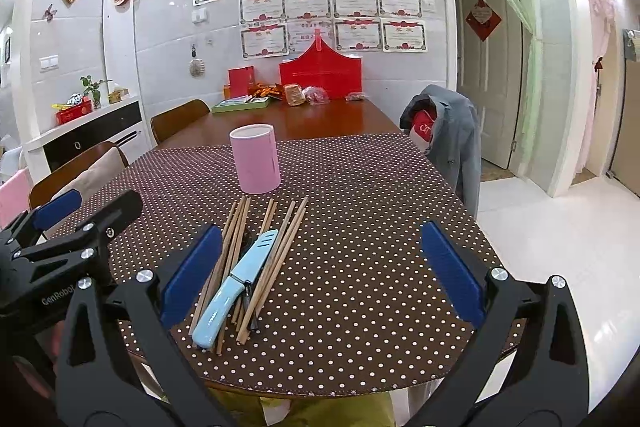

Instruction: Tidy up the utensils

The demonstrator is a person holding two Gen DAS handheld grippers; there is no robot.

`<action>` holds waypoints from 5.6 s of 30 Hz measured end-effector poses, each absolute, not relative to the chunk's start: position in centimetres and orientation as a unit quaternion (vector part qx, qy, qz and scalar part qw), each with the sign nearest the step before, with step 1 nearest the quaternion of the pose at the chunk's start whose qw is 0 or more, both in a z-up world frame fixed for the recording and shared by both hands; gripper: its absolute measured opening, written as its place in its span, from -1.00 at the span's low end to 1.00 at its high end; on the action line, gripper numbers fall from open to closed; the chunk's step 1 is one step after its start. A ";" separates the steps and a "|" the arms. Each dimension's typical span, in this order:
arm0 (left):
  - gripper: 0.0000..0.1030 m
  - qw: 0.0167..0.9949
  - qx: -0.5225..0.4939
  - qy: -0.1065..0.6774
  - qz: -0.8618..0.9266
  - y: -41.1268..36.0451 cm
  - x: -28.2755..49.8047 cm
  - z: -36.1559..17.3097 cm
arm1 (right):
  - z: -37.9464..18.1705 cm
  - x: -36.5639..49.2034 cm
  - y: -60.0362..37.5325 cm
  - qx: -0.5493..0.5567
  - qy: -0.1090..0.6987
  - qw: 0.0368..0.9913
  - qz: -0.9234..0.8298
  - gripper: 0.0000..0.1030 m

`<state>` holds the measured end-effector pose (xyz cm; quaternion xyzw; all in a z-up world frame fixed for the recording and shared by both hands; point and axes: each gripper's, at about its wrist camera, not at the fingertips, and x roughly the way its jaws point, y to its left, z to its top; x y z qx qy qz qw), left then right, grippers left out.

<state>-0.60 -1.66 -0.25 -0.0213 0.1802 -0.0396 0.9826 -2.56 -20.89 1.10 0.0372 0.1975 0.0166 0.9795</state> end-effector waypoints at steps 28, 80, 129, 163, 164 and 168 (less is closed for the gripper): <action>0.90 0.980 -0.020 0.193 -0.033 -1.4 -0.4 -0.4 | 0.7 -1.8 -20.8 0.042 0.215 0.975 0.027 0.90; 0.90 0.887 -0.055 0.459 -0.003 1.8 20.6 -12.0 | -10.4 20.7 -18.5 0.029 0.462 0.886 -0.031 0.88; 0.89 0.867 -0.051 0.489 0.080 2.2 24.6 -12.4 | -9.9 21.5 -19.7 0.055 0.426 0.903 0.011 -0.57; 0.03 0.885 -0.026 0.462 0.060 1.5 26.6 -11.9 | -9.9 21.4 -20.1 0.066 0.424 0.903 0.016 -0.64; -0.46 0.889 -0.025 0.453 0.065 1.5 26.5 -11.7 | -9.9 21.5 -20.2 0.071 0.424 0.903 0.019 -0.71; -0.88 0.896 -0.037 0.439 0.061 2.2 26.2 -11.8 | -10.0 21.7 -20.7 0.088 0.423 0.901 0.026 -0.83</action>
